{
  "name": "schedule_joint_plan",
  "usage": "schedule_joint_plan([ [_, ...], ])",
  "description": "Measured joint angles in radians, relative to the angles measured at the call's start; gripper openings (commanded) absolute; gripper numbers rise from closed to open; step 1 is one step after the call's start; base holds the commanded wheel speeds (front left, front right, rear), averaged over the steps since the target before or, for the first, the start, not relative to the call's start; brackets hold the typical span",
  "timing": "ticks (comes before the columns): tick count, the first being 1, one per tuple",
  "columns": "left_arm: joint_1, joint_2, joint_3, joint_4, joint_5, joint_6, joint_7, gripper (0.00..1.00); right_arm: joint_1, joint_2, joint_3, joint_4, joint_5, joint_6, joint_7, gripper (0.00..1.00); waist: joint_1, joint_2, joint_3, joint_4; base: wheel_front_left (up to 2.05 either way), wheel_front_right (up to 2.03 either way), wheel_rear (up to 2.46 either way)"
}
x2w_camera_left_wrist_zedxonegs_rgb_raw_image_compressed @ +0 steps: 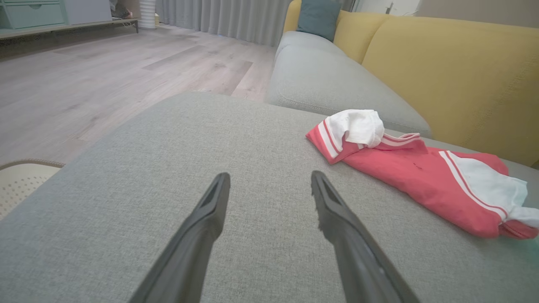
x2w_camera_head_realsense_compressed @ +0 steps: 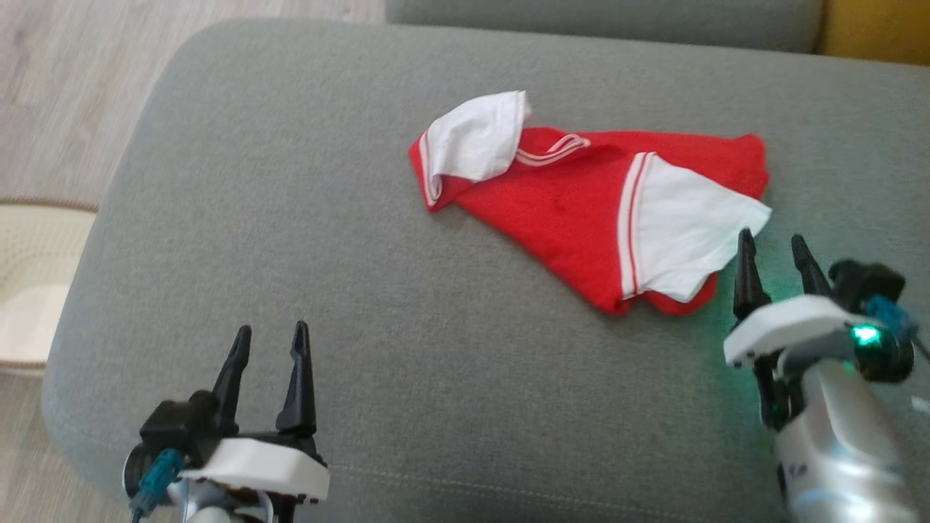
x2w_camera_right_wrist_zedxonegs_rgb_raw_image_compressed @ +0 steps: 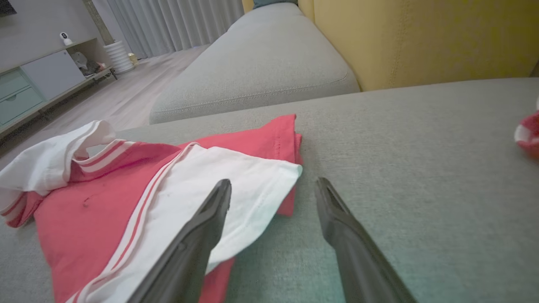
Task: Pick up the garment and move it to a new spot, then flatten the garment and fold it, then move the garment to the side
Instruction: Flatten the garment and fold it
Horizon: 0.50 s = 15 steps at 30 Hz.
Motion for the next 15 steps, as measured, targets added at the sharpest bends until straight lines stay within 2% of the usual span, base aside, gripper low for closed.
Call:
schedule_joint_plan([
  [9,-0.018,-0.026,0.013,0.018,0.017,-0.025,0.000,1.00,-0.140,0.000,-0.097,0.231,-0.036,0.000,-0.014,1.00,0.0000,0.0000,0.048,0.039,0.00,0.00,0.00],
  [15,-0.023,-0.031,0.032,0.024,0.030,-0.035,0.000,1.00,-0.193,-0.001,-0.105,0.291,-0.040,0.000,-0.040,1.00,0.0000,0.0000,0.054,0.043,0.00,0.00,0.00],
])
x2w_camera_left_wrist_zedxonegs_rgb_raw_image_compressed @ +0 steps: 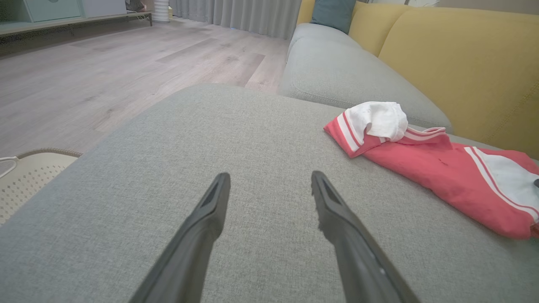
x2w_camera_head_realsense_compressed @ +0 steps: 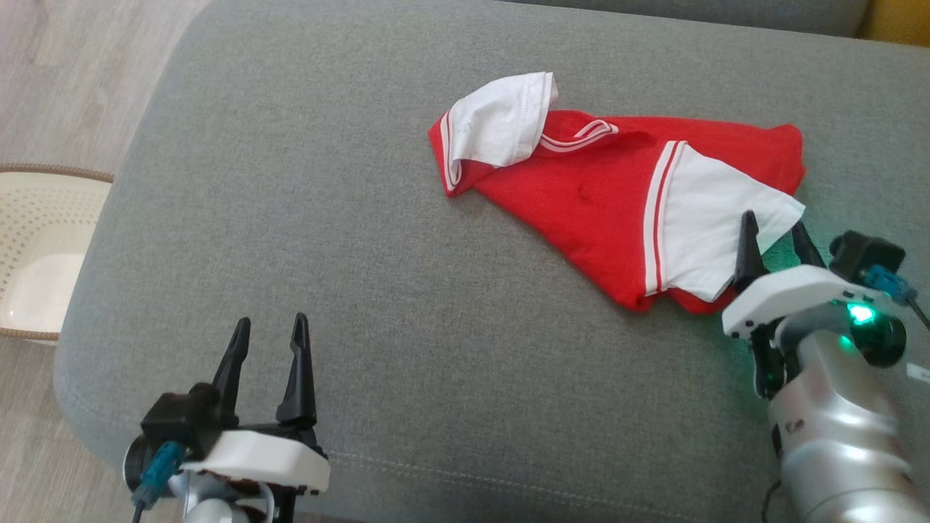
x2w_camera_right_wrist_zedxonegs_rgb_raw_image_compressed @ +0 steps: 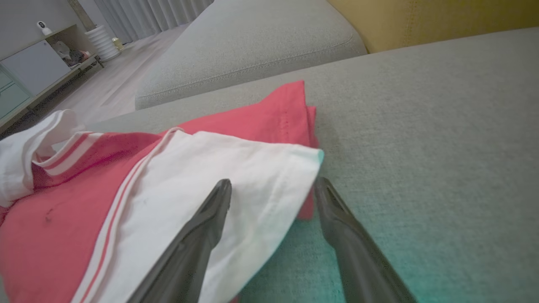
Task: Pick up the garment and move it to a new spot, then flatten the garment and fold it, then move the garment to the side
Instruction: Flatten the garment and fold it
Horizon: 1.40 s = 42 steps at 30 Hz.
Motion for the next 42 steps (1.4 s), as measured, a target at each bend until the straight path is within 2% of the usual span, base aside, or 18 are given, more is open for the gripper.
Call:
schedule_joint_plan([
  [9,-0.009,-0.015,0.006,0.005,0.019,-0.009,0.000,1.00,-0.029,-0.002,0.058,0.019,0.011,0.000,-0.015,0.98,0.0000,0.0000,-0.003,-0.001,0.00,0.00,0.00],
  [10,-0.009,-0.017,0.006,0.006,0.023,-0.010,0.000,1.00,-0.029,-0.002,0.059,0.020,0.010,0.000,-0.015,0.87,0.0000,0.0000,-0.004,0.000,0.00,0.00,0.00],
  [12,-0.009,-0.020,0.007,0.008,0.023,-0.017,0.000,1.00,-0.030,-0.002,0.056,0.020,-0.003,0.000,-0.015,0.57,0.0000,0.0000,-0.006,0.002,0.00,0.00,0.00],
  [13,-0.009,-0.021,0.007,0.009,0.023,-0.017,0.000,1.00,-0.030,-0.002,0.051,0.020,-0.011,0.000,-0.015,0.46,0.0000,0.0000,-0.006,0.004,0.00,0.00,0.00],
  [14,-0.009,-0.022,0.007,0.009,0.023,-0.017,0.000,1.00,-0.032,-0.002,0.046,0.024,-0.019,0.000,-0.015,0.46,0.0000,0.0000,-0.007,0.005,0.00,0.00,0.00],
  [18,-0.009,-0.023,0.010,0.010,0.032,-0.020,0.000,1.00,-0.052,-0.010,0.007,0.068,-0.058,0.000,-0.015,0.25,0.0000,0.0000,-0.009,0.012,0.00,0.00,0.00],
  [19,-0.009,-0.023,0.010,0.011,0.032,-0.027,0.000,1.00,-0.059,-0.015,-0.008,0.080,-0.068,0.000,-0.015,0.16,0.0000,0.0000,-0.010,0.014,0.00,0.00,0.00],
  [20,-0.009,-0.023,0.010,0.012,0.033,-0.027,0.000,1.00,-0.067,-0.020,-0.023,0.092,-0.077,0.000,-0.015,0.00,0.0000,0.0000,-0.010,0.017,0.00,0.00,0.00],
  [25,-0.008,-0.024,0.010,0.017,0.040,-0.028,0.000,1.00,-0.078,-0.031,-0.065,0.095,-0.113,0.000,-0.015,0.00,0.0000,0.0000,-0.014,0.028,0.00,0.00,0.00],
  [29,-0.006,-0.025,0.021,0.017,0.042,-0.028,0.000,1.00,-0.081,-0.024,-0.037,0.049,-0.124,0.000,-0.015,0.00,0.0000,0.0000,-0.026,0.030,0.00,0.00,0.00],
  [32,-0.004,-0.025,0.026,0.017,0.042,-0.028,0.000,1.00,-0.080,-0.023,0.083,-0.002,-0.079,0.000,-0.016,0.00,0.0000,0.0000,-0.041,0.028,0.00,0.00,0.00],
  [36,0.009,-0.026,0.029,0.016,0.049,-0.035,0.000,1.00,-0.047,-0.023,0.468,-0.142,0.179,0.000,-0.018,0.00,0.0000,0.0000,-0.064,0.024,0.00,0.00,0.00],
  [40,0.032,-0.026,0.034,0.005,0.049,-0.035,0.000,1.00,0.023,-0.016,0.801,-0.300,0.328,0.000,-0.012,0.00,0.0000,0.0000,-0.087,0.011,0.00,0.00,0.00],
  [41,0.033,-0.026,0.033,-0.002,0.049,-0.035,0.000,1.00,0.034,-0.016,0.916,-0.361,0.373,0.000,0.007,0.00,0.0000,0.0000,-0.098,0.008,0.00,0.00,0.00],
  [42,0.033,-0.026,0.033,-0.003,0.049,-0.035,0.000,1.00,0.033,-0.016,0.959,-0.390,0.395,0.000,0.015,0.00,0.0000,0.0000,-0.102,0.009,0.00,0.00,0.00],
])
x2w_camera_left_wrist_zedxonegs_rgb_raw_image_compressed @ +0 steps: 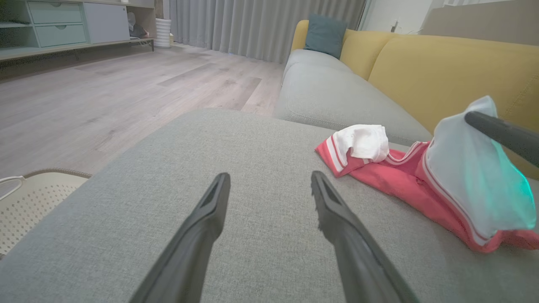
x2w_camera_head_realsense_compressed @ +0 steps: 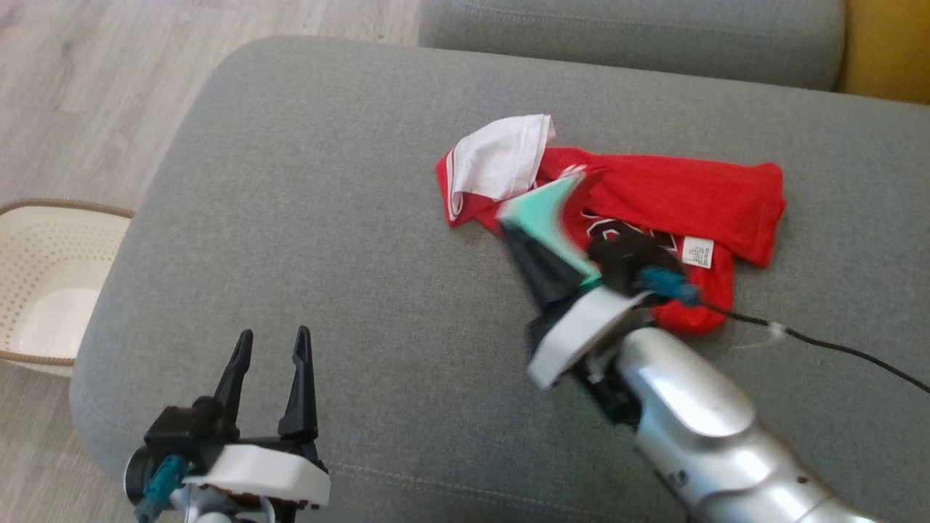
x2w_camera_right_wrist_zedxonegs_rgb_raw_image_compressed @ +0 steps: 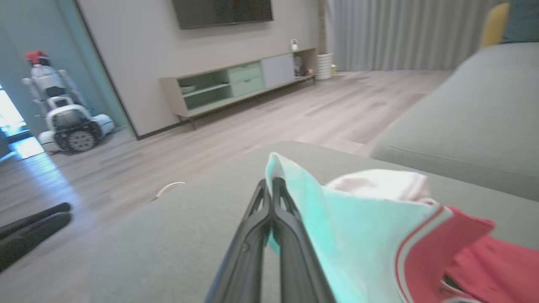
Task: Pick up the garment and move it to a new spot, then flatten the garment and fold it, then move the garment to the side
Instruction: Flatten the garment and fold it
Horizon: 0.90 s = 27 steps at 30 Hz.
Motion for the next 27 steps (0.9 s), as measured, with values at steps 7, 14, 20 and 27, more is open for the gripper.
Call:
schedule_joint_plan([
  [7,0.001,0.000,-0.007,-0.012,0.008,0.000,0.000,1.00,-0.076,-0.003,0.276,-0.125,0.123,0.000,0.060,0.00,0.0000,0.0000,-0.016,0.043,0.00,0.00,0.00],
  [14,0.007,0.000,-0.014,-0.014,0.007,0.000,0.000,1.00,-0.134,-0.025,0.493,-0.132,0.262,0.000,0.156,0.92,0.0000,0.0000,-0.018,0.096,0.00,0.00,0.00],
  [20,0.021,0.000,-0.014,-0.014,0.007,0.001,0.000,1.00,-0.154,-0.049,0.556,-0.110,0.335,0.000,0.166,1.00,0.0000,0.0000,-0.014,0.109,0.00,0.00,0.00],
  [27,0.021,0.000,-0.009,-0.023,0.007,0.006,0.000,1.00,-0.157,-0.086,0.474,-0.060,0.359,0.000,0.052,1.00,0.0000,0.0000,-0.023,0.062,0.00,0.00,0.00],
])
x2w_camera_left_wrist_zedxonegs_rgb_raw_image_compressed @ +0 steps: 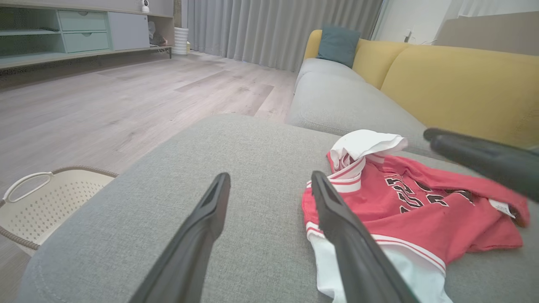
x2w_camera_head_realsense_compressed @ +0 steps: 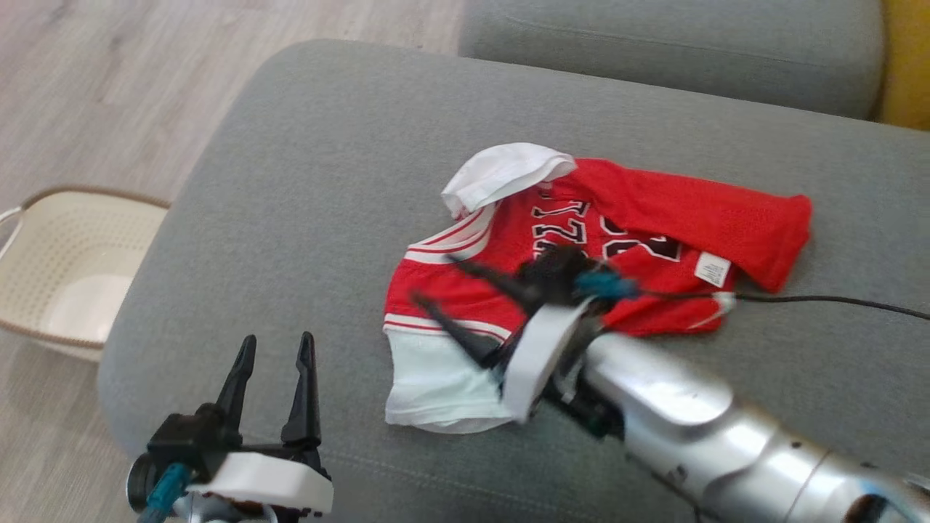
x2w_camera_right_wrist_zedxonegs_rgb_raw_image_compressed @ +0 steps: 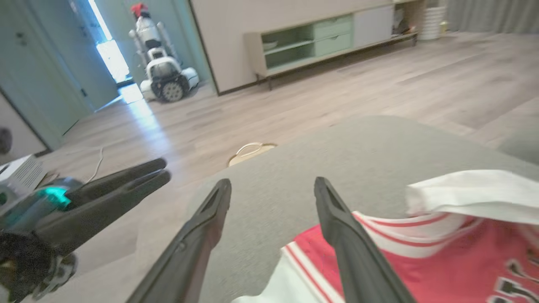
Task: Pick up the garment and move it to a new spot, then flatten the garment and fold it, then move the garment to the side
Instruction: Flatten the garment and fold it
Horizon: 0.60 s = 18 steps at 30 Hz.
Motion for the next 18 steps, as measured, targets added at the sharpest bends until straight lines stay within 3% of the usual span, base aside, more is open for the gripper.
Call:
schedule_joint_plan([
  [6,0.003,0.000,0.002,-0.006,0.000,0.000,0.000,1.00,0.047,-0.039,-0.239,0.118,-0.058,0.000,-0.074,1.00,0.0000,0.0000,-0.008,-0.062,0.00,0.00,0.00],
  [7,0.003,0.000,0.002,-0.006,0.000,0.000,0.000,1.00,0.047,-0.039,-0.239,0.118,-0.058,0.000,-0.074,1.00,0.0000,0.0000,-0.008,-0.062,0.00,0.00,0.00],
  [14,0.003,-0.001,-0.001,-0.012,0.000,-0.001,0.000,1.00,0.176,-0.052,-0.657,0.215,-0.225,0.000,-0.083,1.00,0.0000,0.0000,0.008,-0.123,0.00,0.00,0.00],
  [18,0.002,-0.001,-0.003,-0.013,0.000,-0.002,0.000,1.00,0.276,-0.028,-0.823,0.264,-0.339,0.000,-0.083,1.00,0.0000,0.0000,0.032,-0.134,0.00,0.00,0.00],
])
